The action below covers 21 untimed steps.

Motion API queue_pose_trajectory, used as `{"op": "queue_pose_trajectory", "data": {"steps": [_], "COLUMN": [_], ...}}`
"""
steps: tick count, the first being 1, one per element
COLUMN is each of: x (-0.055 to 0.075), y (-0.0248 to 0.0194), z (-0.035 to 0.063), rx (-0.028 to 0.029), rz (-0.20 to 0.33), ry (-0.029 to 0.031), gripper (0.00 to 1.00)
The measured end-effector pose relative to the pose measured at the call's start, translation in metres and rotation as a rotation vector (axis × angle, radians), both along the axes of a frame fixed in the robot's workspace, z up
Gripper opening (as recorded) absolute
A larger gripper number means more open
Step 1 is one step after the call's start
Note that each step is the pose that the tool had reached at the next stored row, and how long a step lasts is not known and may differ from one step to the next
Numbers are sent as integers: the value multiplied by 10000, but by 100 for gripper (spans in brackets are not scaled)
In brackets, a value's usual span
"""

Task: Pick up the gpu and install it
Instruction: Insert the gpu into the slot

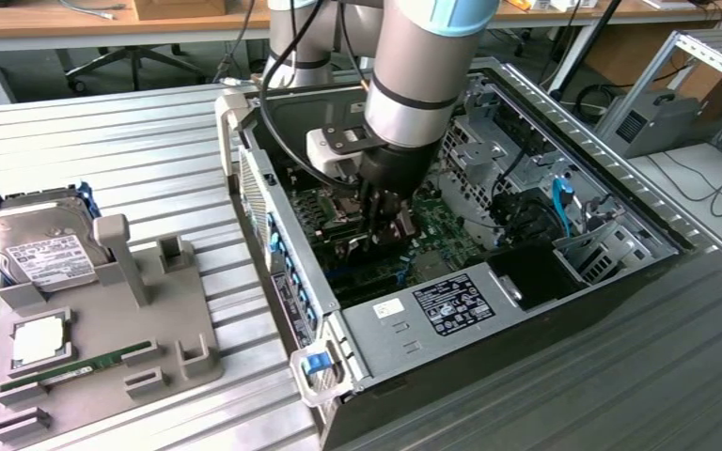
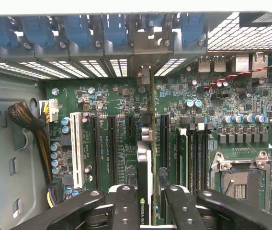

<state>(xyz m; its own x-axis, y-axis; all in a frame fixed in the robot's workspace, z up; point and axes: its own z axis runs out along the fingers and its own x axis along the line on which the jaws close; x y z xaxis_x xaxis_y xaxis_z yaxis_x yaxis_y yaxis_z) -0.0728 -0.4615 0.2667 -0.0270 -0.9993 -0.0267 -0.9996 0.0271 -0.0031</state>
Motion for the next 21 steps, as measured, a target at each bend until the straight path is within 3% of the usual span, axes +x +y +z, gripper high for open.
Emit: {"op": "queue_pose_trajectory", "data": {"steps": [5,16,21], "x": [-16,-48,-48], "y": [0,-3,-7], "z": [-11,-44,-48], "rx": [9,150,158], "rz": [0,5,7], "ry": [-1,-13,-9], "gripper": [27,27,27]}}
